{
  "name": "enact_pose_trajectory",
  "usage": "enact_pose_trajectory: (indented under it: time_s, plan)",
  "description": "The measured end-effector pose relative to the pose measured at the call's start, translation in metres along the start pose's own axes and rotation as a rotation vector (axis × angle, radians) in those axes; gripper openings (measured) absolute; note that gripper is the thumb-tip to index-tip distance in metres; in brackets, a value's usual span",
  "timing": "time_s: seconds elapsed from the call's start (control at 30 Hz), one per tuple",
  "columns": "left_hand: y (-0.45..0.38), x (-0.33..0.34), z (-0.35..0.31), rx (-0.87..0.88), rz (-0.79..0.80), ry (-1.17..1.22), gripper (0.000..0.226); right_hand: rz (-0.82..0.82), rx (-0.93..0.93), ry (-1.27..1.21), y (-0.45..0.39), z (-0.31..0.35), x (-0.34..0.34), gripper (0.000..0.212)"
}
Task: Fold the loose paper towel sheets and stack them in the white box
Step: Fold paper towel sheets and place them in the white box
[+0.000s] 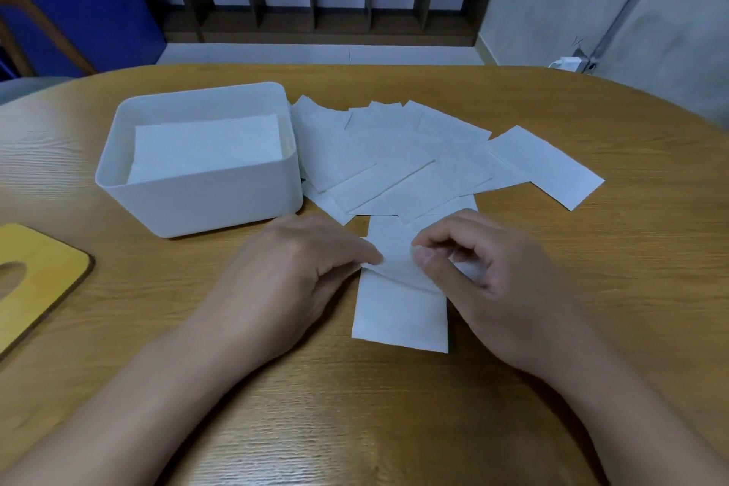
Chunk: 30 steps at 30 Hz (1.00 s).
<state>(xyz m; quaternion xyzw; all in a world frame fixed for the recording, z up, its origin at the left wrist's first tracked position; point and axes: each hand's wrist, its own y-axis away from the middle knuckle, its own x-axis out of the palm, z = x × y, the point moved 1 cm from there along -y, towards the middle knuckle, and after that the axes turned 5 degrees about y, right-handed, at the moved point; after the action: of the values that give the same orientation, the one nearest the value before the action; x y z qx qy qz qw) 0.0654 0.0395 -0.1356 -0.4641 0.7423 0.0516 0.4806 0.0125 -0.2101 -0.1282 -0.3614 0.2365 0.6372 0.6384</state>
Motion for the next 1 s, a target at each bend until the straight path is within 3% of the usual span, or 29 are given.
enact_pose_trajectory:
  time_s: [0.13,0.3,0.47,0.63,0.8,1.0]
  plan:
    - [0.002,-0.003,0.000,-0.021,-0.026,0.026,0.018,-0.062,-0.007,0.031,-0.001,-0.004,-0.001,0.020]
    - [0.000,-0.004,-0.009,-0.195,-0.179,0.267,0.006,-0.053,-0.033,-0.144,0.005,0.005,-0.008,0.048]
    - [0.003,-0.011,-0.009,-0.299,-0.223,0.474,0.013,-0.169,0.007,-0.259,0.007,0.012,-0.012,0.017]
    - [0.014,-0.025,-0.013,-0.406,-0.068,0.681,0.021,-0.064,0.074,-0.377,0.012,0.024,-0.001,0.013]
    - [0.020,-0.032,0.002,-0.489,-0.101,0.451,0.010,0.033,0.058,-0.291,0.011,0.032,0.019,0.027]
    - [0.026,-0.037,0.026,-0.466,-0.083,-0.079,0.016,0.055,0.076,-0.064,0.003,0.020,0.020,0.042]
